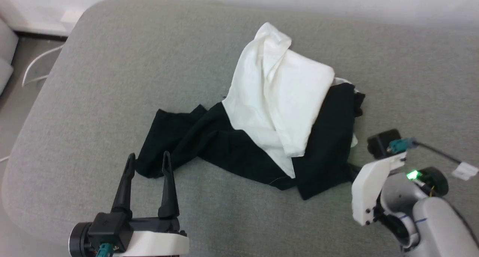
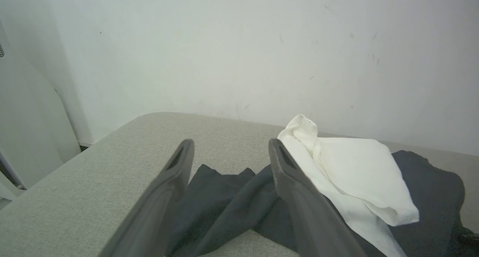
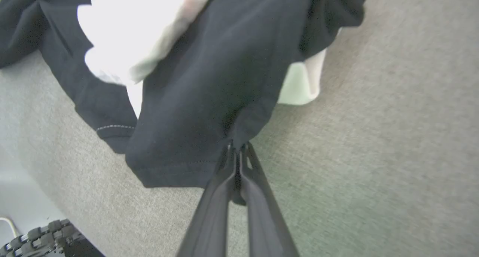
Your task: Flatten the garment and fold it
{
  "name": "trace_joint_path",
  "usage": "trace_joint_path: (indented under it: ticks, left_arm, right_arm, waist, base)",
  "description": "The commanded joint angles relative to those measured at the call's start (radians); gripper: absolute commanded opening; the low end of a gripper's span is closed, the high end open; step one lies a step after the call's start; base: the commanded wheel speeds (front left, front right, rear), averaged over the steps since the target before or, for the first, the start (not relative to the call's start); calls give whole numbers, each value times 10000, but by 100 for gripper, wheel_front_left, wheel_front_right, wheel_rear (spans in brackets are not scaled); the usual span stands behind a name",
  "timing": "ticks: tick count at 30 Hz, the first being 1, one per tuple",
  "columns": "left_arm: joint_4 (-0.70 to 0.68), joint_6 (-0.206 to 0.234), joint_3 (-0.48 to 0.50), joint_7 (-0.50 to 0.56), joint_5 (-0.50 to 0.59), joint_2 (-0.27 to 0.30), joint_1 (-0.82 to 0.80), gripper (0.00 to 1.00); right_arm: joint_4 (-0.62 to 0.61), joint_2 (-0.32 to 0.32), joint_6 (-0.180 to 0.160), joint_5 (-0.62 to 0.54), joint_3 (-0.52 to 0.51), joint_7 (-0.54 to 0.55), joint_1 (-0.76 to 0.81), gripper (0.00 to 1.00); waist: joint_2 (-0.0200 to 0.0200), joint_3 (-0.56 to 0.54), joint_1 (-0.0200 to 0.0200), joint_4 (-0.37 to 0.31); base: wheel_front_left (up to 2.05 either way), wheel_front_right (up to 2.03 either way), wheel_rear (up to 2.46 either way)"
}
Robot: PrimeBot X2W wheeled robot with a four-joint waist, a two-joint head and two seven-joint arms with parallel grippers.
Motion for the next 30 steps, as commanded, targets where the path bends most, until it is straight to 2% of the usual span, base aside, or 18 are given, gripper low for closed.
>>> trace_joint_path:
  ticks: [1, 6, 7, 8, 12, 13, 17, 23, 30]
  left_arm:
    - [11, -10, 68, -47, -59, -49, 111, 100]
    - [-15, 9, 104, -47, -76, -51, 341, 100]
    - [-15, 9, 104, -47, -76, -51, 341, 100]
    - [-11, -1, 123, -47, -71, -51, 400, 100]
    - [-38, 3, 144, -47, -71, -51, 529, 100]
    - [-38, 3, 144, -47, -71, -51, 529, 100]
    - [-39, -77, 91, -47, -74, -52, 560, 100]
    - [-5, -210, 96, -47, 37, -52, 464, 100]
    - [-48, -367, 312, -47, 161, -52, 405, 100]
  right_arm:
    - [-378, -97, -7, 260, -138, 217, -214, 0]
    - [-1358, -220, -7, 666, -1415, 723, -610, 0]
    - [-1358, -220, -7, 666, -1415, 723, -610, 0]
    - [-1699, -354, -7, 577, -2043, 804, -941, 0]
    - [-2145, -371, -7, 467, -3475, 1064, -1539, 0]
    - [-2145, -371, -7, 467, -3475, 1064, -1539, 0]
    - [-2229, -858, -7, -149, -4746, 1115, -1680, 0]
    - [-1979, -1344, -7, -990, -6752, 880, -947, 0]
    - [-1580, -1921, -7, -2121, -8557, -50, 532, 0]
  waist:
    - [0, -561, 0, -494]
    - [0, -913, 0, -848]
    - [0, -913, 0, -848]
    - [0, -981, 0, -915]
    - [0, -1065, 0, -1015]
    - [0, -1065, 0, -1015]
    - [0, -950, 0, -990]
    - [0, -570, 0, -761]
    - [0, -43, 0, -670]
  base:
    - [0, 0, 0]
    - [0, 0, 0]
    - [0, 0, 0]
    - [0, 0, 0]
    - [0, 0, 0]
    - [0, 0, 0]
    - [0, 0, 0]
    - [0, 0, 0]
    - [0, 0, 0]
